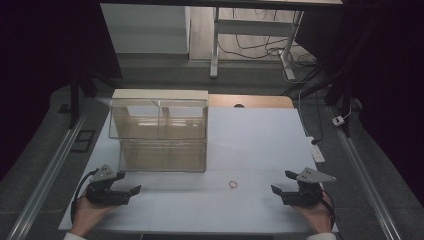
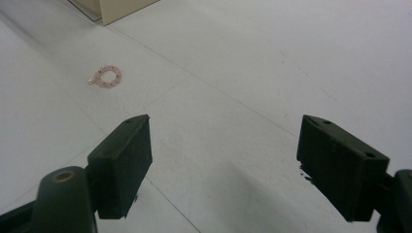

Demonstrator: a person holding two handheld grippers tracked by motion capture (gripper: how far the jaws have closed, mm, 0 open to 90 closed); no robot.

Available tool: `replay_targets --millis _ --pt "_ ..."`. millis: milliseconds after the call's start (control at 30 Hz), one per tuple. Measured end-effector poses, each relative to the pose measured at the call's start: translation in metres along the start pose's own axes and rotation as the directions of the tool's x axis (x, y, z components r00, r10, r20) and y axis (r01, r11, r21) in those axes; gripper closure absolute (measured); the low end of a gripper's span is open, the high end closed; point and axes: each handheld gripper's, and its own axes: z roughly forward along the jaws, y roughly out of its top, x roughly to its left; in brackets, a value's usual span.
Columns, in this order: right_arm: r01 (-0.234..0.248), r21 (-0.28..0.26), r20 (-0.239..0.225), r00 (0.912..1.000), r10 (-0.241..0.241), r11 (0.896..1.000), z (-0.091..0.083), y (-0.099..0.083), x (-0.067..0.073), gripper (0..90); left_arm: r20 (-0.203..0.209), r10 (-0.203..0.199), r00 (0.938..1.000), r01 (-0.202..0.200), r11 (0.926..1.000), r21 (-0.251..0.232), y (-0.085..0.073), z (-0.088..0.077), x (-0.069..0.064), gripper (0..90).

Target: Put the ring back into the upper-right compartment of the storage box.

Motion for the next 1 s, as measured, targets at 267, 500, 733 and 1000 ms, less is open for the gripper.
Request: replay_targets --millis 267,500,733,1000 --pt "0.003 0.007 0.003 1.0 -0.003 1.0 -0.0017 -0.0001 0.0004 24.0 0.004 0.007 1.0 -0.007 1.0 -0.005 0.0011 -0.0015 -0.0024 16.1" --pt "-0.008 0.002 -0.005 1.0 0.008 1.0 -0.0027 -0.0009 -0.0008 25.7 0.003 0.007 1.0 -0.007 1.0 -0.002 0.0001 -0.0025 -0.002 16.1" --pt "-0.01 0.009 -0.004 0.9999 0.01 1.0 -0.0015 -0.0001 0.0003 26.6 -0.006 0.003 1.0 -0.003 1.0 0.009 -0.0025 -0.0027 0.0 16.2" --pt "-0.007 0.0 -0.014 0.9999 0.007 1.0 -0.002 0.0042 0.0039 28.2 -0.015 0.001 0.9999 -0.001 0.9998 0.018 -0.003 -0.0019 0.0001 16.2"
